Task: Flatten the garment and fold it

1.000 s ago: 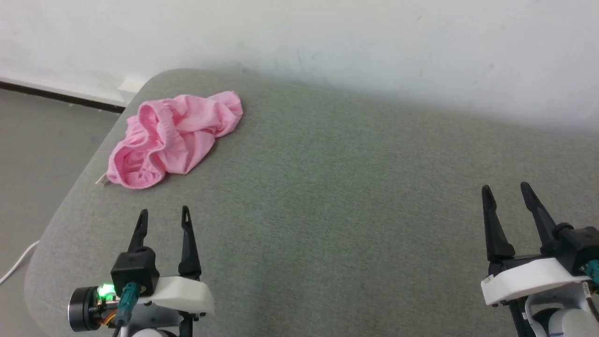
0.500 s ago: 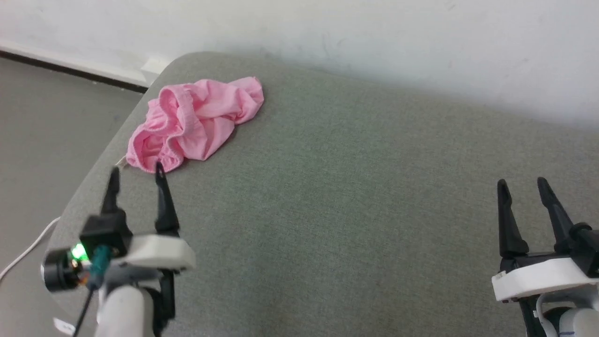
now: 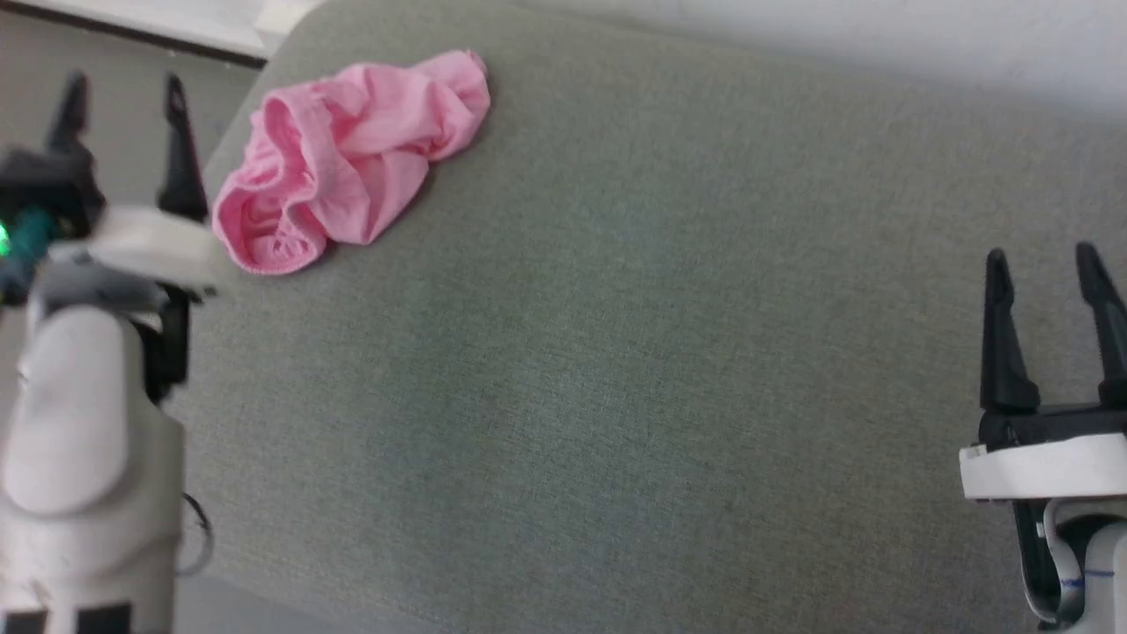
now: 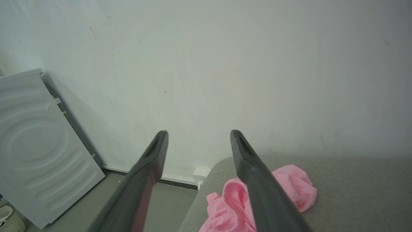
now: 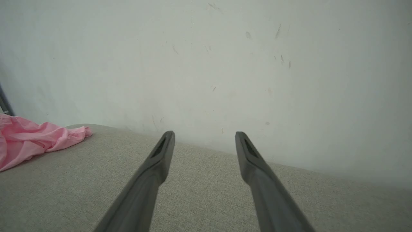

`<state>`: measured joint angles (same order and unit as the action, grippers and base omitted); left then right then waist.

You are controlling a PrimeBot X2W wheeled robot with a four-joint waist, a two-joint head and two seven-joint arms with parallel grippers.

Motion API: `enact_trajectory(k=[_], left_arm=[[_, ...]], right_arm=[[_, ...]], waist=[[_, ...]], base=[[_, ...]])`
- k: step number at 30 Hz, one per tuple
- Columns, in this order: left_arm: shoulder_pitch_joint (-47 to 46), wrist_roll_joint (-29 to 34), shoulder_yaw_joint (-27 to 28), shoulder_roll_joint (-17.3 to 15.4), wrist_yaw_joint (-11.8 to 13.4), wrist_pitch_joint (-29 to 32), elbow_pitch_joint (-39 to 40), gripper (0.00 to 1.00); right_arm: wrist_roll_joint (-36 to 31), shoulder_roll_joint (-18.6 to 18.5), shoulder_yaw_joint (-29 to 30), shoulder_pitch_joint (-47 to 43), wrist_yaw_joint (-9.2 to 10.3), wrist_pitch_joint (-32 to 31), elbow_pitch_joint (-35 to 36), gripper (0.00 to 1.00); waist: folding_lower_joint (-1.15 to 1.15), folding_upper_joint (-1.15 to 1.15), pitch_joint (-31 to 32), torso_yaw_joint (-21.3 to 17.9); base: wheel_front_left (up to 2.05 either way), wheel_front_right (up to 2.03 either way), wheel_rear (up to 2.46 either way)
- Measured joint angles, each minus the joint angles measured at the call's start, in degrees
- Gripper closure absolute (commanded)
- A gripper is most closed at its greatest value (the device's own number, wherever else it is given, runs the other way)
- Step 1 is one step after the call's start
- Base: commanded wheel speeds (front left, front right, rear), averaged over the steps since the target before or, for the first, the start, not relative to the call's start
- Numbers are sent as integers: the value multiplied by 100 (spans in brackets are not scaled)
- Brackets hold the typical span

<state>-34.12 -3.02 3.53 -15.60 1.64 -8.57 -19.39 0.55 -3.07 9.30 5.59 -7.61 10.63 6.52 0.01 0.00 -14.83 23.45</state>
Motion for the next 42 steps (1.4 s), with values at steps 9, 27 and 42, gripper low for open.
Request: enact_trajectory(k=[9, 27, 42], left_arm=[[-1518, -621, 54, -568, -647, 1402, -1298, 0], [-2653, -2986, -959, -1789, -824, 4608, -2458, 0], [-2861, -3505, -1769, -2161, -872, 5026, -3009, 100]], right_arm=[[-158, 3, 22, 461, 0, 102, 245, 0], [-73, 7, 174, 1044, 0, 312, 526, 0], [156, 7, 182, 1173, 0, 409, 457, 0]], waist=[[0, 0, -851, -97], [-1, 0, -2091, -812], [-1, 0, -2237, -1197]], base=[[0, 0, 0], [0, 0, 0], [0, 0, 0]])
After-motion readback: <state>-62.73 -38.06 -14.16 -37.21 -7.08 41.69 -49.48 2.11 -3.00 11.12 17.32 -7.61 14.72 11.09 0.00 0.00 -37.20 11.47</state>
